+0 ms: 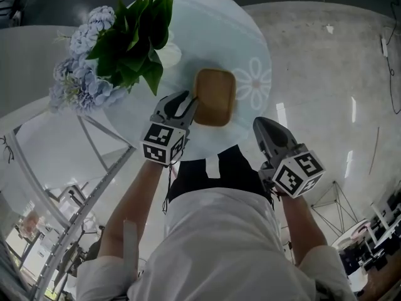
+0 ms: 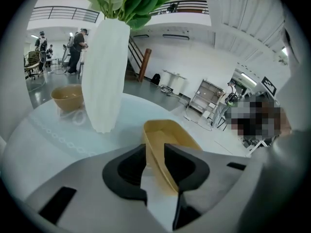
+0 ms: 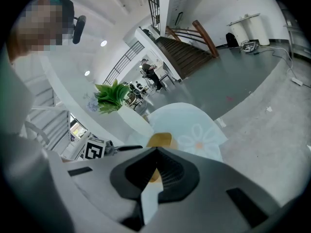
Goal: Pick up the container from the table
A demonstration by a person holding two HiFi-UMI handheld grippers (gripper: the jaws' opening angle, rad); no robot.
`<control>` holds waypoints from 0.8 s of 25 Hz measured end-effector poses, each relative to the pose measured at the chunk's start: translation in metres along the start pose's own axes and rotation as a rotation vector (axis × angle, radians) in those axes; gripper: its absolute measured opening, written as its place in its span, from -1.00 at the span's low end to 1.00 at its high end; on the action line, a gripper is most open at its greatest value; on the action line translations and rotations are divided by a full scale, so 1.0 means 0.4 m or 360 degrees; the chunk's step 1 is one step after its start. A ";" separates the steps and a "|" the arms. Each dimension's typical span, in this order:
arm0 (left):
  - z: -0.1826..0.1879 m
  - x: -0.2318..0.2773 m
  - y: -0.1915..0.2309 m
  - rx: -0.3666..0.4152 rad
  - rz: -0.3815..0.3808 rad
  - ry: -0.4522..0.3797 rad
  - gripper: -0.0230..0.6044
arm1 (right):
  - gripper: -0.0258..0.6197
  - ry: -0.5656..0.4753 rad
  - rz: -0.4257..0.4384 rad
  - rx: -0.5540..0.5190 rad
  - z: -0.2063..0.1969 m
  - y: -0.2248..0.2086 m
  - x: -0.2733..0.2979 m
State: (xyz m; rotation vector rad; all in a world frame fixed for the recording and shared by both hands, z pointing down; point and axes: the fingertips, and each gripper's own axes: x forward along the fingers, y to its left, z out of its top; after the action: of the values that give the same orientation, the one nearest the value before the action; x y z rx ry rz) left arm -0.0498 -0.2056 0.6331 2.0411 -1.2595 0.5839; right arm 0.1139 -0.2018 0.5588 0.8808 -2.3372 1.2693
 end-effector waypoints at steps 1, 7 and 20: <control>-0.006 0.007 0.000 -0.0009 0.0000 0.0015 -0.53 | -0.85 0.0004 -0.0003 0.0004 -0.003 -0.004 -0.002; -0.032 0.046 0.011 -0.0040 0.0033 0.0081 -0.46 | -0.85 0.0018 -0.0023 0.0020 -0.012 -0.036 -0.012; -0.055 0.067 0.022 -0.0059 0.0099 0.0150 -0.75 | -0.85 0.0035 -0.0043 0.0051 -0.029 -0.060 -0.012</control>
State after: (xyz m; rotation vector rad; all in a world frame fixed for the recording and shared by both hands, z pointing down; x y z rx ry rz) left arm -0.0465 -0.2087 0.6686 1.9273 -1.2724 0.6729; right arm 0.1333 -0.2004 0.5776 0.9010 -2.2862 1.3027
